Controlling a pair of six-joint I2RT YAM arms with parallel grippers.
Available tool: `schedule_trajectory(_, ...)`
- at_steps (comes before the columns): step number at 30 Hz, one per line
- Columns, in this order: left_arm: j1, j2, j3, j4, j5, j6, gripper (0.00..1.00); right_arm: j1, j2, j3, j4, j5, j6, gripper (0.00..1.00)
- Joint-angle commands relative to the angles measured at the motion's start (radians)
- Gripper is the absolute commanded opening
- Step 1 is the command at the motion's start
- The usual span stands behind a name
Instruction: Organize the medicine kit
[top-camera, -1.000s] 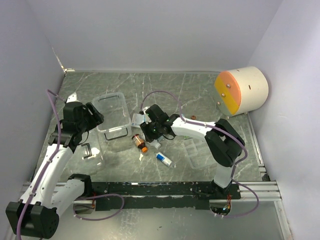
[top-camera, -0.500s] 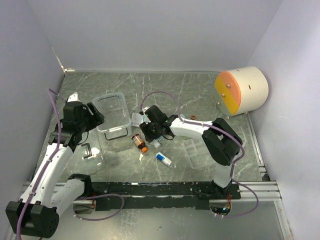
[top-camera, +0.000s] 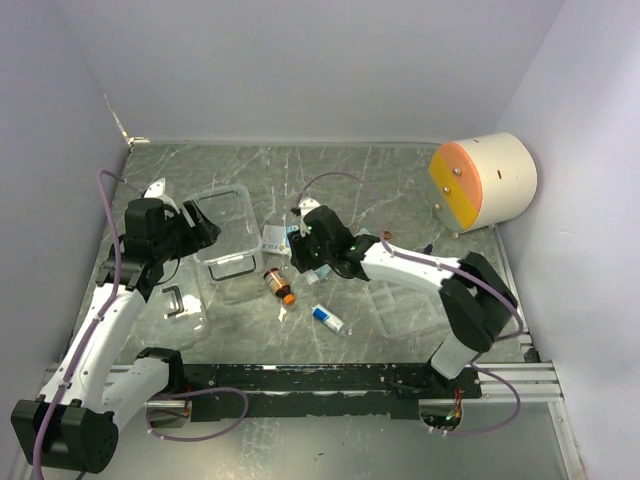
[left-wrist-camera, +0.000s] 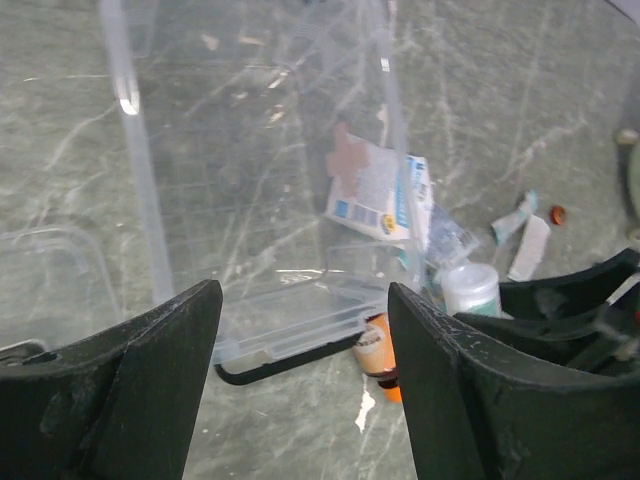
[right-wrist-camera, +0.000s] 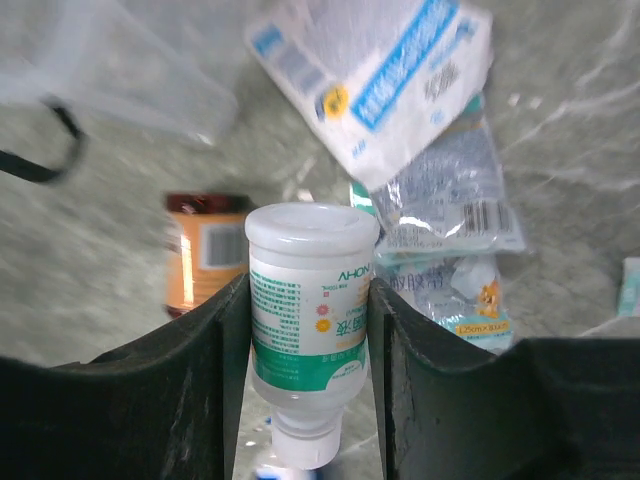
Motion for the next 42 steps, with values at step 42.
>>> schedule_trajectory(42,-0.172,0.306,-0.058,0.666,0.492,-0.221,0.60,-0.093,-0.043,-0.008,0.605,-0.203,1.083,0.38)
